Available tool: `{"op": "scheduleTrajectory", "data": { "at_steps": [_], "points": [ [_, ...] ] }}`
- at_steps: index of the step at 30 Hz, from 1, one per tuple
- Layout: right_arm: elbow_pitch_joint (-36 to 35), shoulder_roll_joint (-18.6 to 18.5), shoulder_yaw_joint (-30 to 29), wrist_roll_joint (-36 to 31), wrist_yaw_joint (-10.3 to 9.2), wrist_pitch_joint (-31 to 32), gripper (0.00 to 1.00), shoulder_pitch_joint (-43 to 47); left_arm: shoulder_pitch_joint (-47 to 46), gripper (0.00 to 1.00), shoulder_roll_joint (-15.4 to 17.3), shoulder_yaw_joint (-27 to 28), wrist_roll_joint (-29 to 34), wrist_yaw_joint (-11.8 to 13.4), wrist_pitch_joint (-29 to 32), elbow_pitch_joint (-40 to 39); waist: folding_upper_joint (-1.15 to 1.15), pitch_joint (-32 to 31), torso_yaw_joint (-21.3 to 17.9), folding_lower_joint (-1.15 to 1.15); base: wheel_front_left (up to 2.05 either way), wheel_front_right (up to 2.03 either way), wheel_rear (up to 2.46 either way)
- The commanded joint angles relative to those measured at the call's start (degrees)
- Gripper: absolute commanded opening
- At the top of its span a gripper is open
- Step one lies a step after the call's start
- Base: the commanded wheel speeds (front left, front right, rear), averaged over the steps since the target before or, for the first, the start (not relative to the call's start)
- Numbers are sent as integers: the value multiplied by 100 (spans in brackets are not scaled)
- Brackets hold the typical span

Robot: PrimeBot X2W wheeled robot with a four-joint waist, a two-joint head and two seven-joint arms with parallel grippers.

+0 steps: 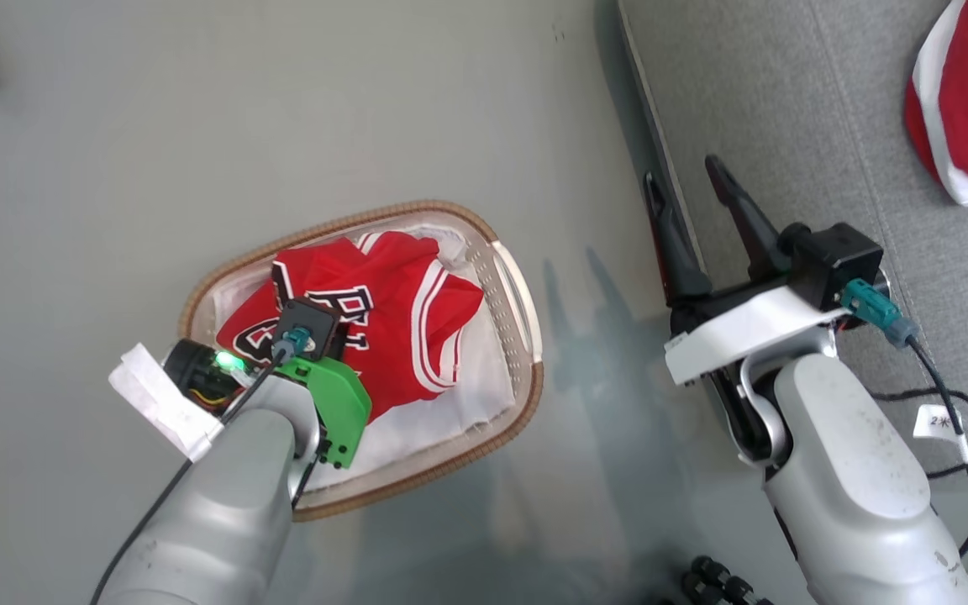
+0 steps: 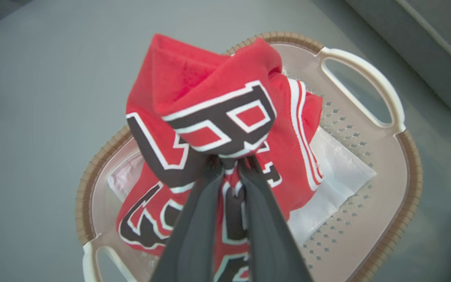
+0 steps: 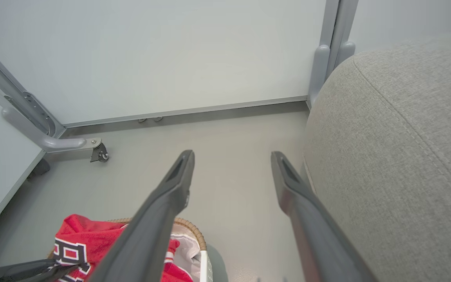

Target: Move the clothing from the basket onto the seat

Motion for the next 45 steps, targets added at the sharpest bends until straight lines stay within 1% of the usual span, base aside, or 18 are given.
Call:
{"op": "scheduleTrajectory", "data": {
  "at_steps": [1, 7, 10, 15, 18, 22, 29, 37, 45],
  "points": [
    [54, -25, -28, -51, -8, -12, 100, 160, 163, 0, -9, -32, -130, -27, -46, -115, 0, -686, 312, 0, 0, 0, 0],
    [179, -24, -29, -248, -8, -12, 100, 549, 576, 0, -9, -103, -589, -60, -115, -869, 0, -1301, 535, 0, 0, 0, 0],
    [212, -27, -16, -318, -8, -12, 100, 690, 735, 0, -8, -54, -680, 36, -107, -1395, 0, -1520, 602, 0, 0, 0, 0],
    [277, -27, 7, -356, -8, -12, 100, 911, 1056, 0, -5, 152, -605, 186, -107, -2250, 0, -1920, 683, 0, 0, 0, 0],
    [300, -26, -6, -378, -8, -12, 100, 1030, 1232, 0, -3, 300, -554, 230, -106, -2709, 0, -2100, 740, 0, 0, 0, 0],
    [325, -24, 12, -379, -8, -12, 100, 1185, 1388, 0, -3, 508, -542, 254, -107, -3351, 0, -2304, 812, 0, 0, 0, 0],
    [332, -22, -27, -219, -8, -12, 100, 1426, 1566, 0, -2, 860, -503, 192, -108, -4360, 0, -2594, 872, 0, 0, 0, 0],
    [377, -25, 21, -179, -7, -12, 100, 1601, 1625, 0, -3, 1135, -440, 143, -103, -5172, 0, -2789, 864, 0, 0, 0, 0],
    [314, -22, 210, -184, -8, -12, 100, 1529, 1690, 0, -2, 1089, -537, 185, -101, -5379, 0, -2847, 827, 0, 0, 0, 0]
  ]
}}
